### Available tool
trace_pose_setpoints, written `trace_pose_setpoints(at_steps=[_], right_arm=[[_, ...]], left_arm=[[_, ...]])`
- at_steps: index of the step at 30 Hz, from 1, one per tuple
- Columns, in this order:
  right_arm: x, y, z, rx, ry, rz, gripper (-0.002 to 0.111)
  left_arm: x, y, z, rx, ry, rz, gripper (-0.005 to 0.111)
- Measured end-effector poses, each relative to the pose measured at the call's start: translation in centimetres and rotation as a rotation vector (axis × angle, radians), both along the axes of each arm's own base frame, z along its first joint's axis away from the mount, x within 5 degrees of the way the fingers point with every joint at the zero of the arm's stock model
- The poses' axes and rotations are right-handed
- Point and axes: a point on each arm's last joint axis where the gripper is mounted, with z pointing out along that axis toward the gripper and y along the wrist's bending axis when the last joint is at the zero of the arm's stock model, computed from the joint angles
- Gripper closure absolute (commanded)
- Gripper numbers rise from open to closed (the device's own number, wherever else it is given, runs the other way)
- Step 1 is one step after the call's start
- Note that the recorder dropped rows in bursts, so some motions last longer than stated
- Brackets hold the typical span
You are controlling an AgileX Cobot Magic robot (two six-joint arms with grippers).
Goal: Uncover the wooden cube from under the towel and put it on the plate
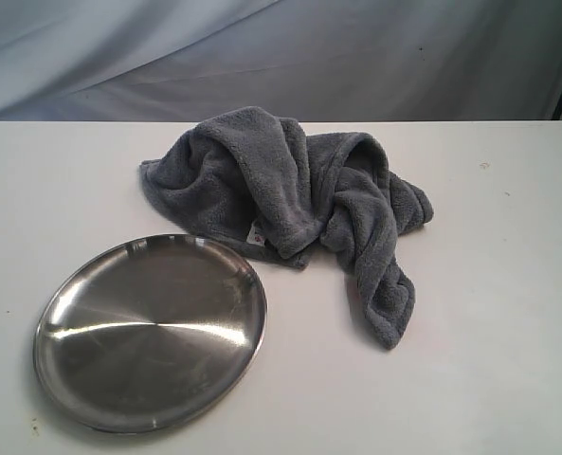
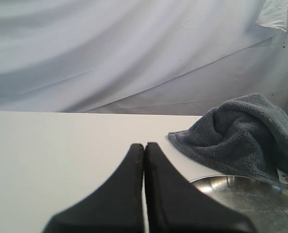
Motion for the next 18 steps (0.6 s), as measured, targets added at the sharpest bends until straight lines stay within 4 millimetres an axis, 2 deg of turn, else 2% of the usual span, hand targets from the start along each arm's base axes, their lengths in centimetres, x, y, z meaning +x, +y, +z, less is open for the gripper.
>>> trace_pose_setpoints(at_steps=[18], right_arm=[[-0.3,-0.3,2.3,0.173,-0.243,-0.014,0.108]], left_arm=[[0.0,0.0,0.0,0.0,0.0,0.0,0.105]])
